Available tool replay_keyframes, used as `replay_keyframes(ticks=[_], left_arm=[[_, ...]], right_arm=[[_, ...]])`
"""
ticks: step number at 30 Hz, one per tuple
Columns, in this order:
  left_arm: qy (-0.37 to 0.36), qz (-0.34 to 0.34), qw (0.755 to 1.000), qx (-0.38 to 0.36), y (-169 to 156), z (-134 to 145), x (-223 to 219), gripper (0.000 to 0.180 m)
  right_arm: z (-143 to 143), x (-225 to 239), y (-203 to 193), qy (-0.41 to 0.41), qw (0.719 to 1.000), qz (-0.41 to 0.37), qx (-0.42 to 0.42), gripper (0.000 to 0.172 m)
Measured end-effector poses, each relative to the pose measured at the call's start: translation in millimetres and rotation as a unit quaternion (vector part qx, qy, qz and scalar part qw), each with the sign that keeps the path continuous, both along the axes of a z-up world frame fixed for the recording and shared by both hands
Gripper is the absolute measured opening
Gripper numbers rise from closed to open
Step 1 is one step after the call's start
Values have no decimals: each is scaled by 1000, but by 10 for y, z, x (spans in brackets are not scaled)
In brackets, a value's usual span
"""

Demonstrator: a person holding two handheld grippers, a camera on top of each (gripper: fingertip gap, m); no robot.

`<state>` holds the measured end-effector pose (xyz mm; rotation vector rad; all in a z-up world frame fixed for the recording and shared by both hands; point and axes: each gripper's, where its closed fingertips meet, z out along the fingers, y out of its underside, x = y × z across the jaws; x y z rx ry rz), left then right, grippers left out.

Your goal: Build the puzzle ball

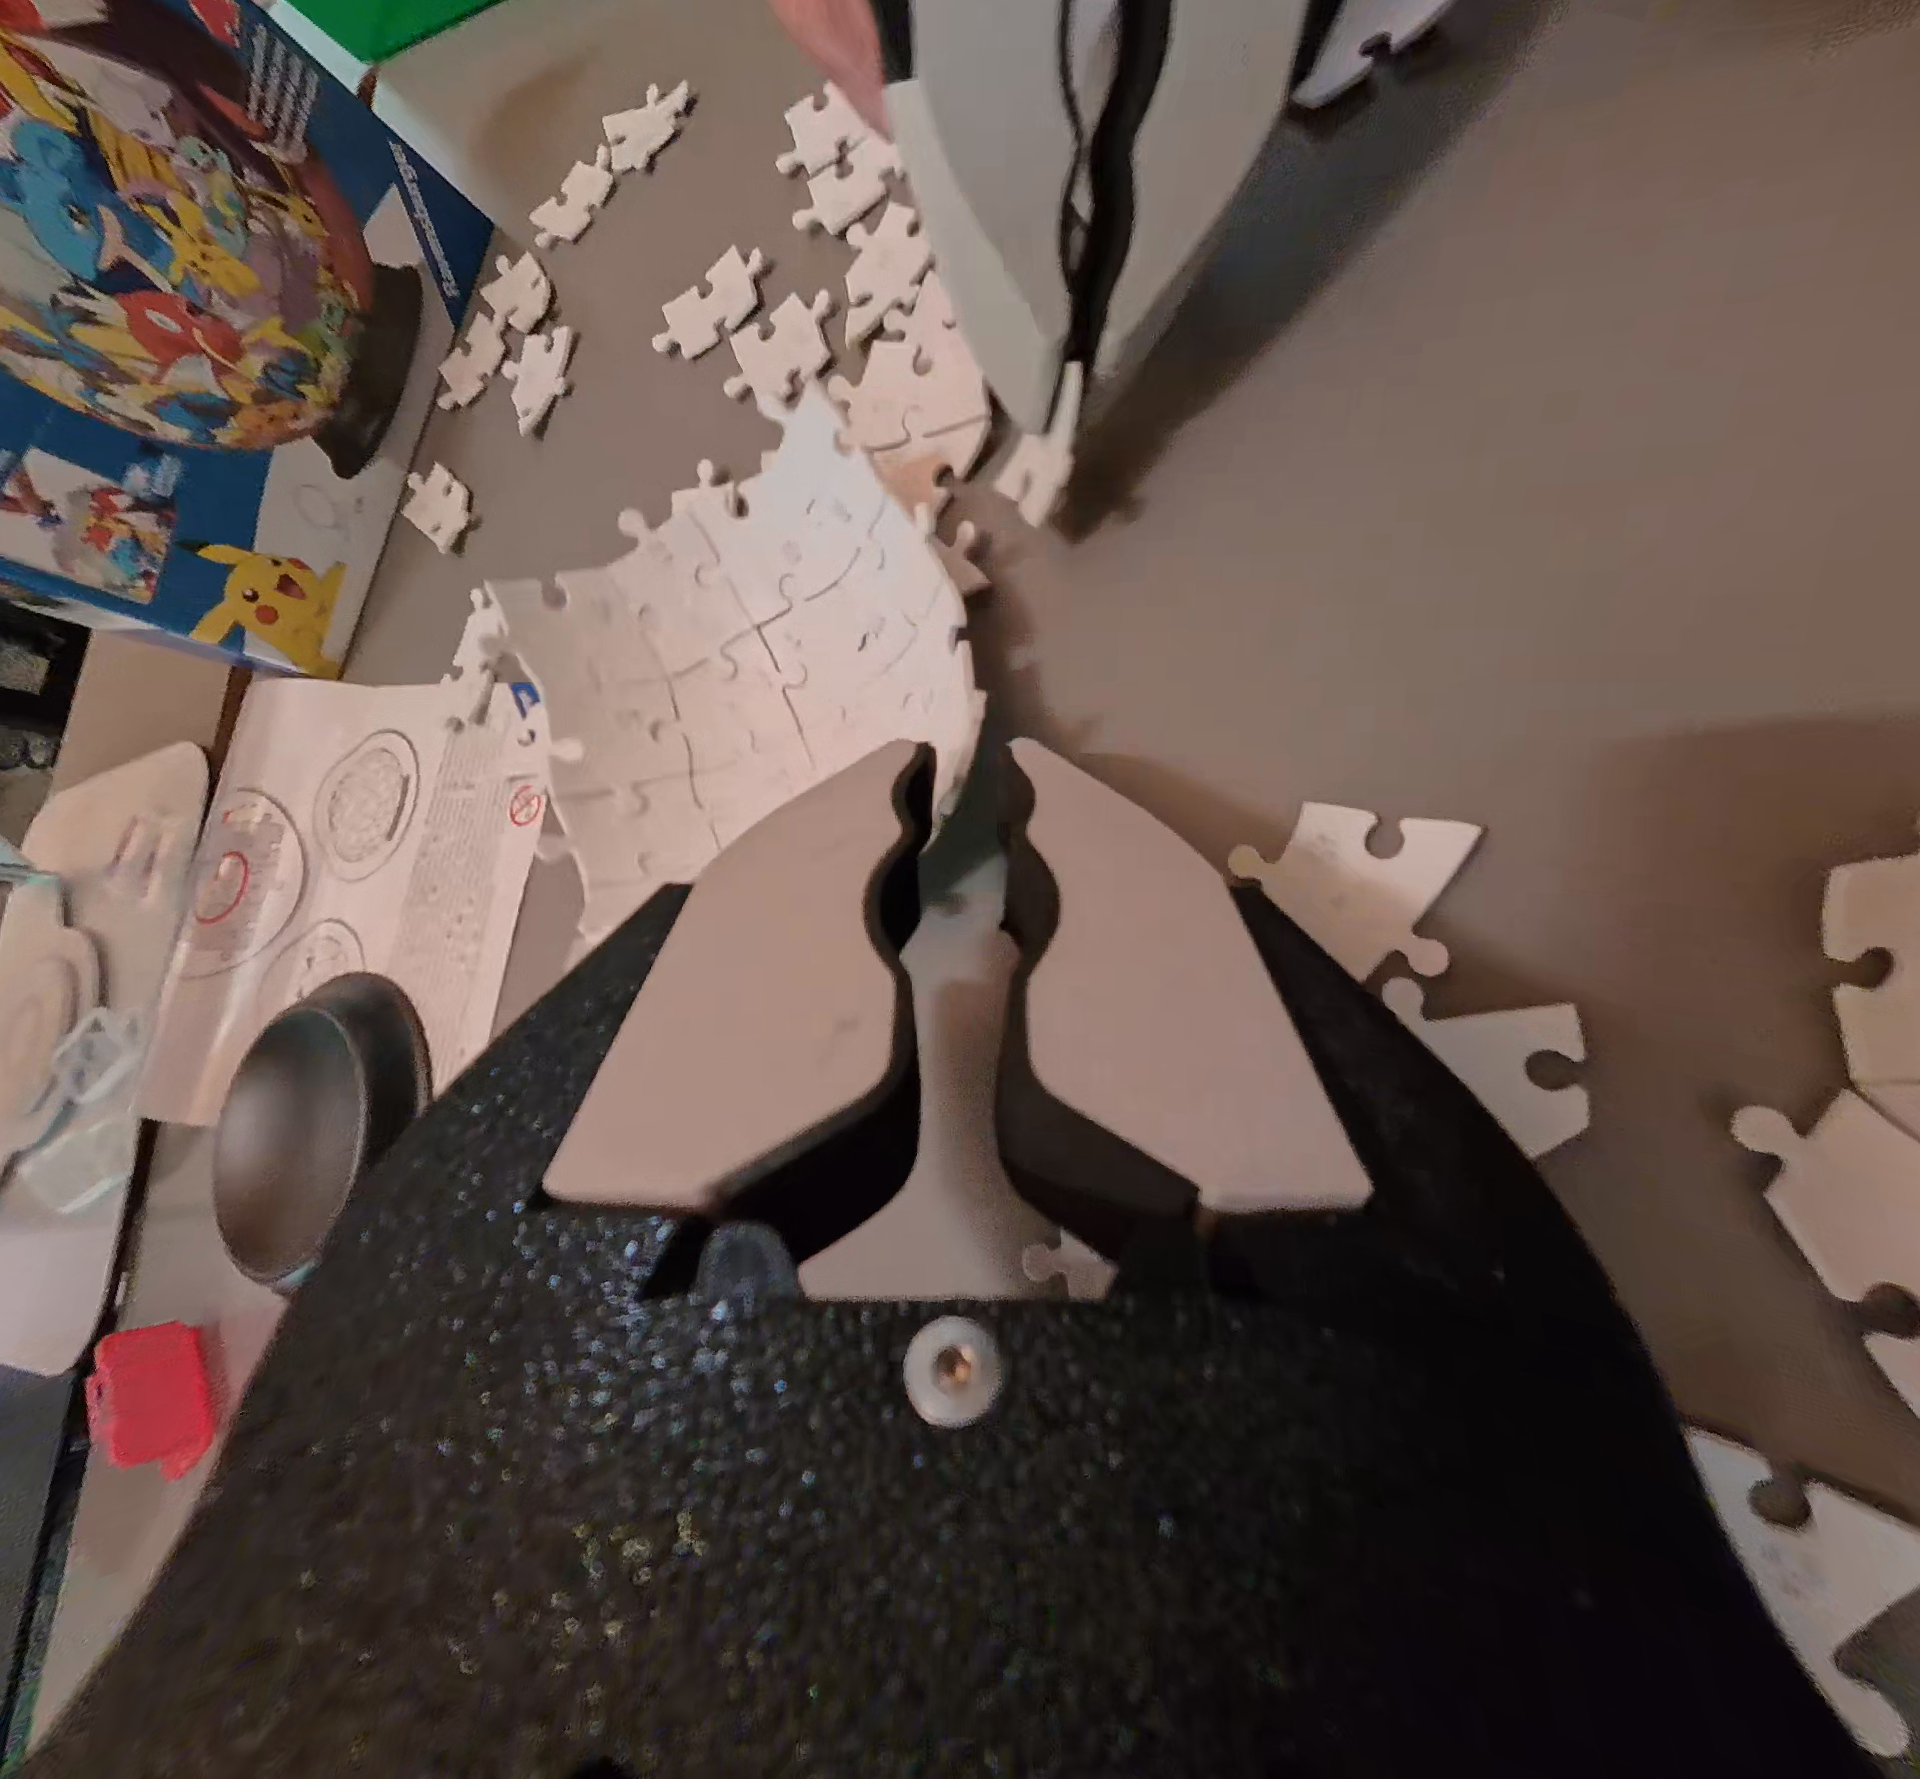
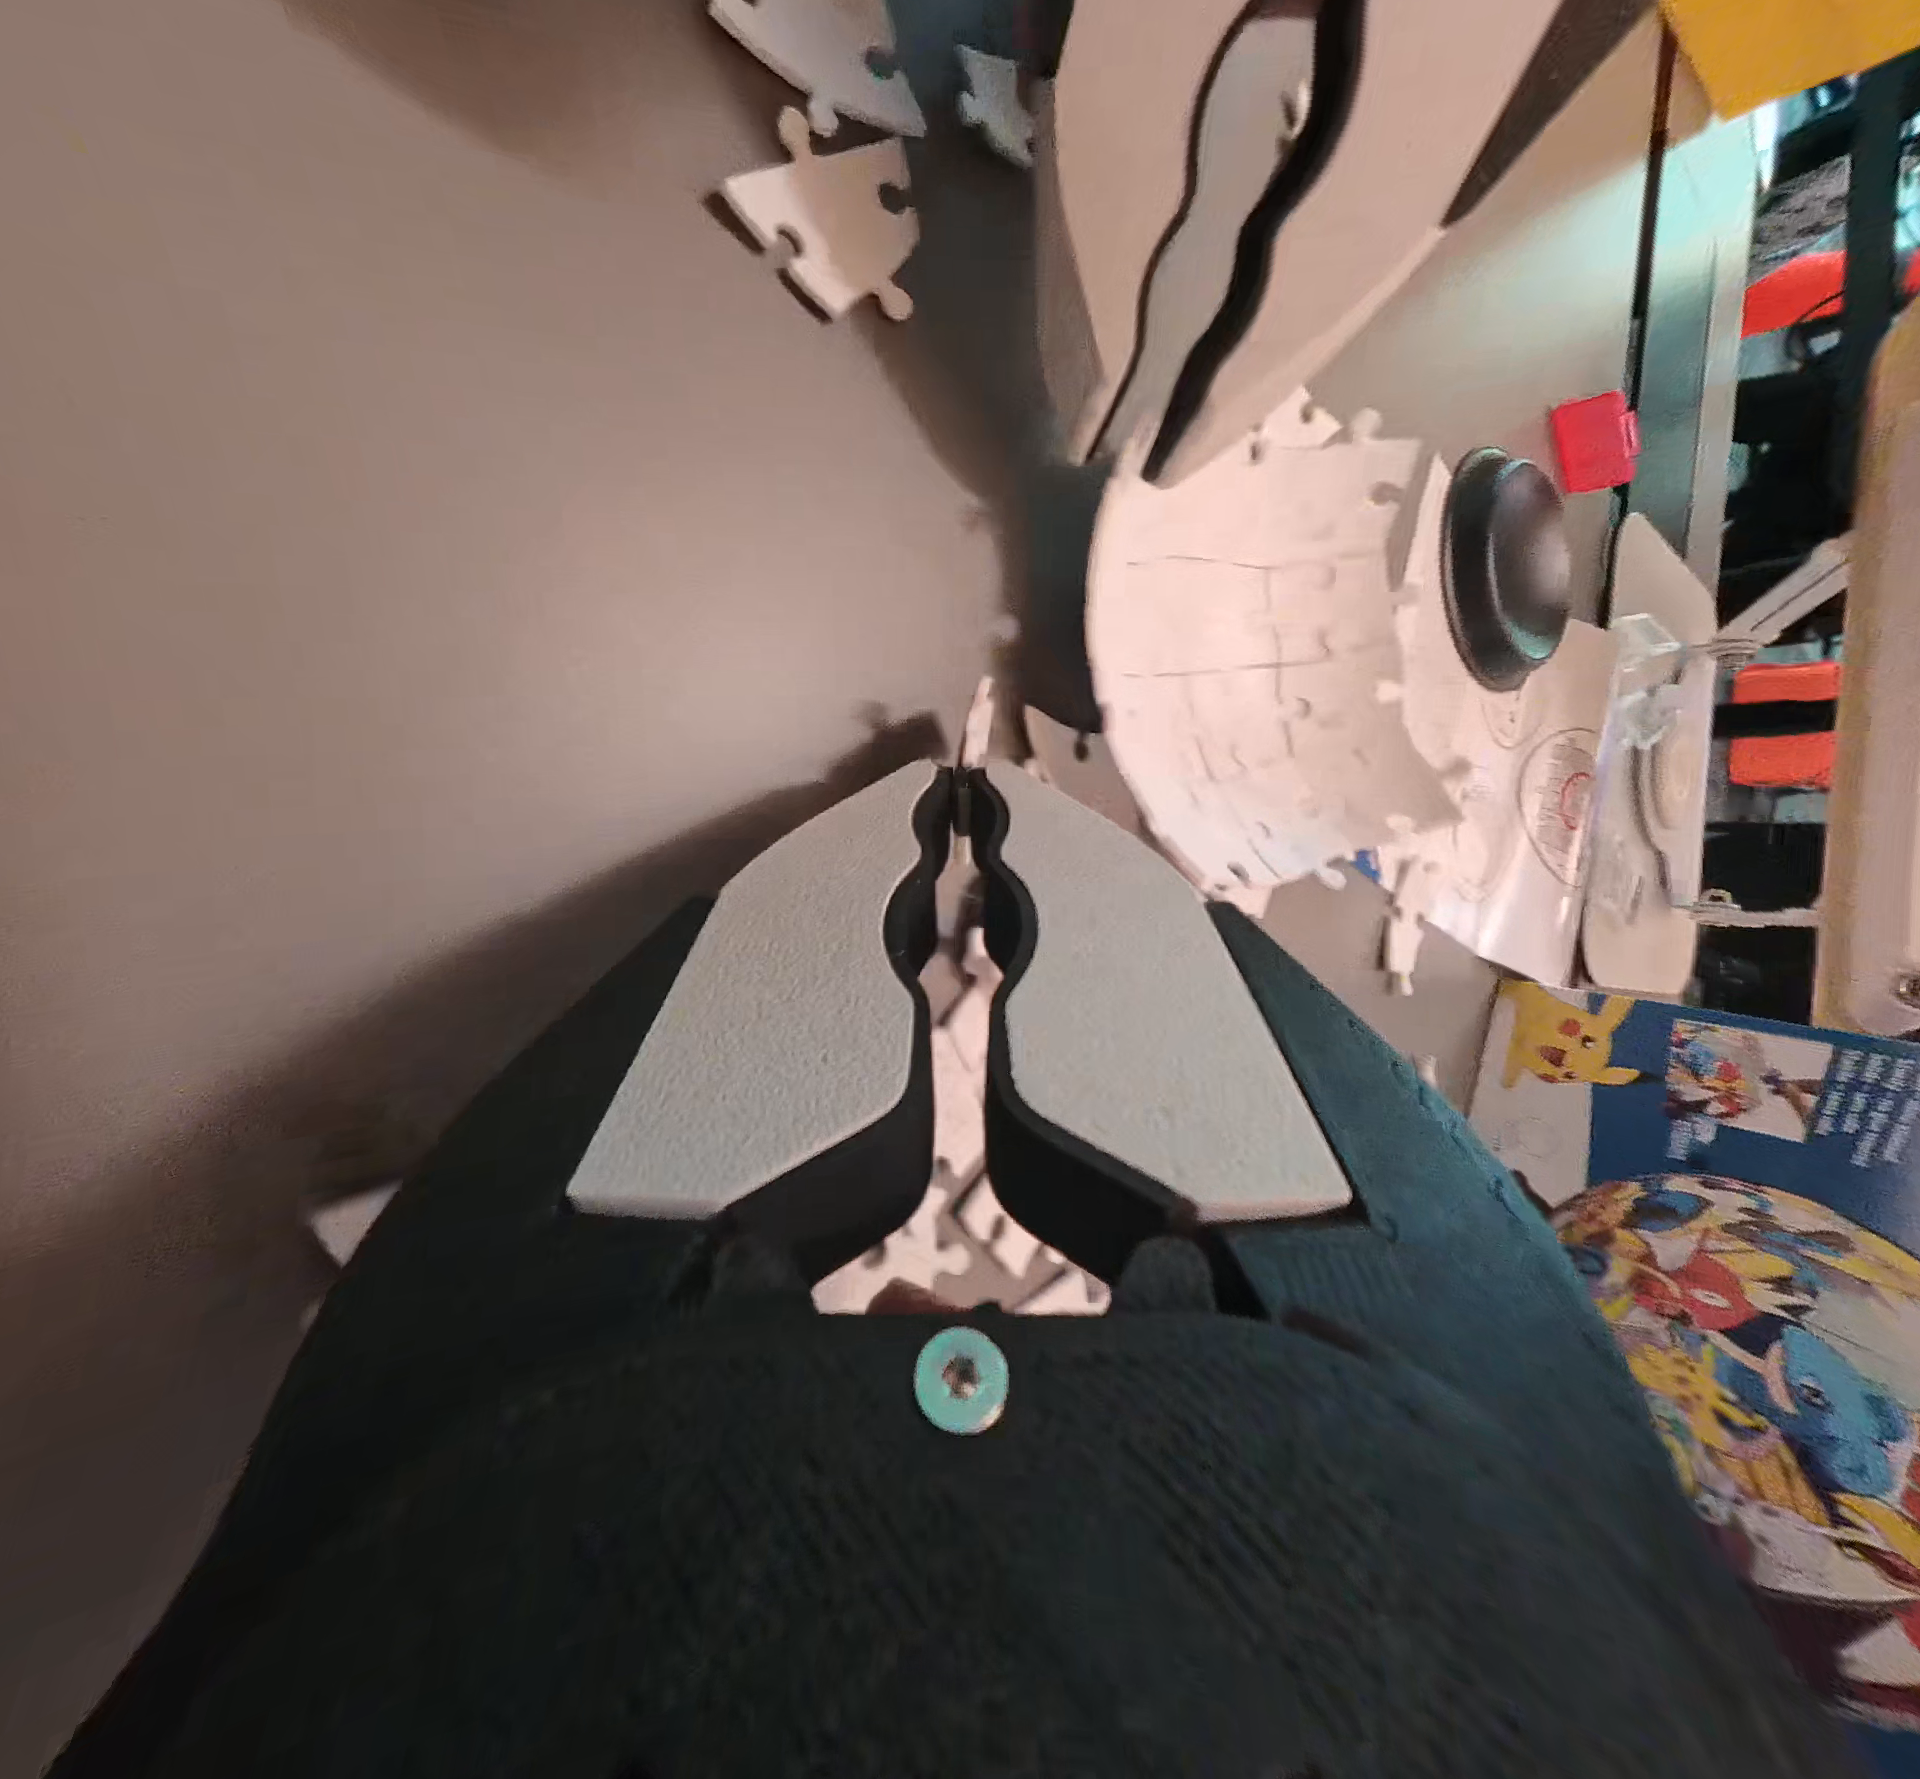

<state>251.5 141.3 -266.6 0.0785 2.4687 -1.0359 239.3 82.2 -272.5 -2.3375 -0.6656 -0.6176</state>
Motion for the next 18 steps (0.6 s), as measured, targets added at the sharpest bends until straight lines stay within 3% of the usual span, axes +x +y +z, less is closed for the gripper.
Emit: replay_keyframes(ticks=[4, 8, 13, 16, 18], left_arm=[[18, 9, 1000, -3, 18, -2, -28, 16], [36, 22, 999, -1, 50, -2, -43, 23], [32, 26, 999, 14, 79, -40, -45, 22], [28, 26, 999, 29, 80, -83, -42, 22], [26, 25, 999, 34, 75, -101, -49, 21]], right_arm=[[70, -88, 29, 15, 999, -18, 24, 23], [413, 119, -43, 93, 983, -96, 123, 34], [847, 761, -50, 242, 911, -201, 266, 45], [763, 1055, 93, 368, 866, -223, 253, 49], [561, 1105, 194, 446, 844, -230, 190, 50]])
